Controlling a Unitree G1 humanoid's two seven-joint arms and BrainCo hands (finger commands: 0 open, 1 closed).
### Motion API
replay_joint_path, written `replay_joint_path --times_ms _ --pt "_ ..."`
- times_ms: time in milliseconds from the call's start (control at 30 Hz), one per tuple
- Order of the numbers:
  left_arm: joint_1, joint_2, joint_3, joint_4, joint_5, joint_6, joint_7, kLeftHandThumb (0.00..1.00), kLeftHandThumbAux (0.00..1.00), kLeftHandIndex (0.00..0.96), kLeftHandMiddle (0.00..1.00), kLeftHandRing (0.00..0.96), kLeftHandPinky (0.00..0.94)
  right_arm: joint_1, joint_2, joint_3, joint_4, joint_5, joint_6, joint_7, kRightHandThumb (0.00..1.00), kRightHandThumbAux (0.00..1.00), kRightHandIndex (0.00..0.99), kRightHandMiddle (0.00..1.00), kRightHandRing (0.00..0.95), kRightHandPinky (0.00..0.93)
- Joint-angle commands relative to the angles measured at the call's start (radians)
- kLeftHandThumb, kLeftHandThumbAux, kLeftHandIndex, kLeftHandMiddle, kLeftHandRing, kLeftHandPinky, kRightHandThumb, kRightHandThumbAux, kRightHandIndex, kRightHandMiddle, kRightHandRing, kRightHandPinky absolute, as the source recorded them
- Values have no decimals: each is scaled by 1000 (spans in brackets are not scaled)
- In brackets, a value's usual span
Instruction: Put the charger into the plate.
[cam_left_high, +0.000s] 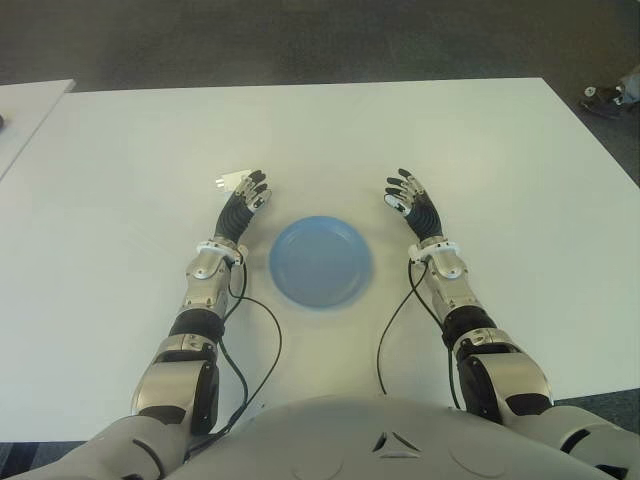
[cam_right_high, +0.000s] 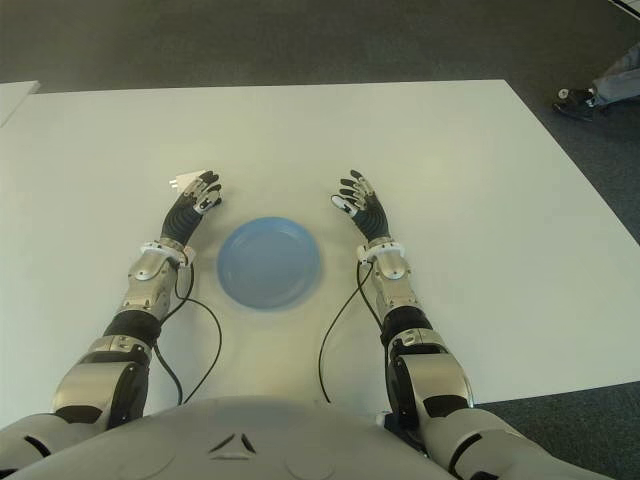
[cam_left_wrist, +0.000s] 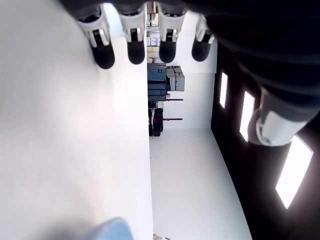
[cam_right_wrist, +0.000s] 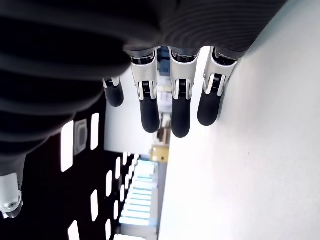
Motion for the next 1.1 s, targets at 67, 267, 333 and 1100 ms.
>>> replay_joint_path --times_ms 67,267,333,1100 --pt "5 11 -10 47 16 31 -14 4 528 0 0 0 28 67 15 10 98 -14 75 14 0 510 51 230 238 212" --pt "-7 32 -16 66 21 46 -26 25 561 14 45 46 98 52 24 11 124 -18 69 2 1 516 53 245 257 227" --pt "-7 50 -22 53 26 69 -35 41 582 54 107 107 165 46 28 11 132 -17 68 0 3 520 53 250 262 234" --pt "123 461 -129 -814 348 467 -121 302 630 393 401 392 381 14 46 -6 171 -4 56 -31 73 609 54 304 315 297"
